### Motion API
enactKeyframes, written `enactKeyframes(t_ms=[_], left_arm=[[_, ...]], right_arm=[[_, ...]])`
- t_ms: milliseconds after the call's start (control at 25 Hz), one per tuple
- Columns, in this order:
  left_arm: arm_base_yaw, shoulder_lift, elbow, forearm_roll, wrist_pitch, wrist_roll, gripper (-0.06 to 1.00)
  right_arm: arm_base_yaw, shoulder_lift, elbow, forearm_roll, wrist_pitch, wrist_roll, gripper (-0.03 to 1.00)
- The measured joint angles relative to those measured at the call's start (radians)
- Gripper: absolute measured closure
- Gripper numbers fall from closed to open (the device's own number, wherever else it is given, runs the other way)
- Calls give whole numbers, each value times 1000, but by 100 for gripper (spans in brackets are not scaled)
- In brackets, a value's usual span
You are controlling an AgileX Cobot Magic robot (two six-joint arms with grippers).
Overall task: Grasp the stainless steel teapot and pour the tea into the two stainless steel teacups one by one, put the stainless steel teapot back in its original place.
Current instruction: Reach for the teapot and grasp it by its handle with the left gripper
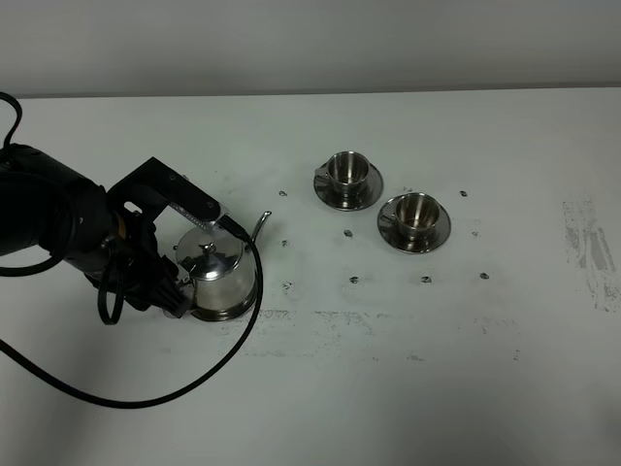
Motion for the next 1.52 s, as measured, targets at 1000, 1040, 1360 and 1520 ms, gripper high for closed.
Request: enactKeyframes(t_ms=[1000, 1040, 1360, 1520], left_arm=[[-30, -171, 1, -130, 203, -133, 47], [-43, -171, 1, -131, 201, -134, 47], [-82, -146, 1, -186, 190, -134, 47], [-79, -112, -13, -187, 245, -136, 45]], right_arm=[[0, 0, 0, 0, 0, 0, 38], [0, 0, 0, 0, 0, 0, 38], [0, 0, 0, 0, 0, 0, 38], [0, 0, 0, 0, 0, 0, 38]])
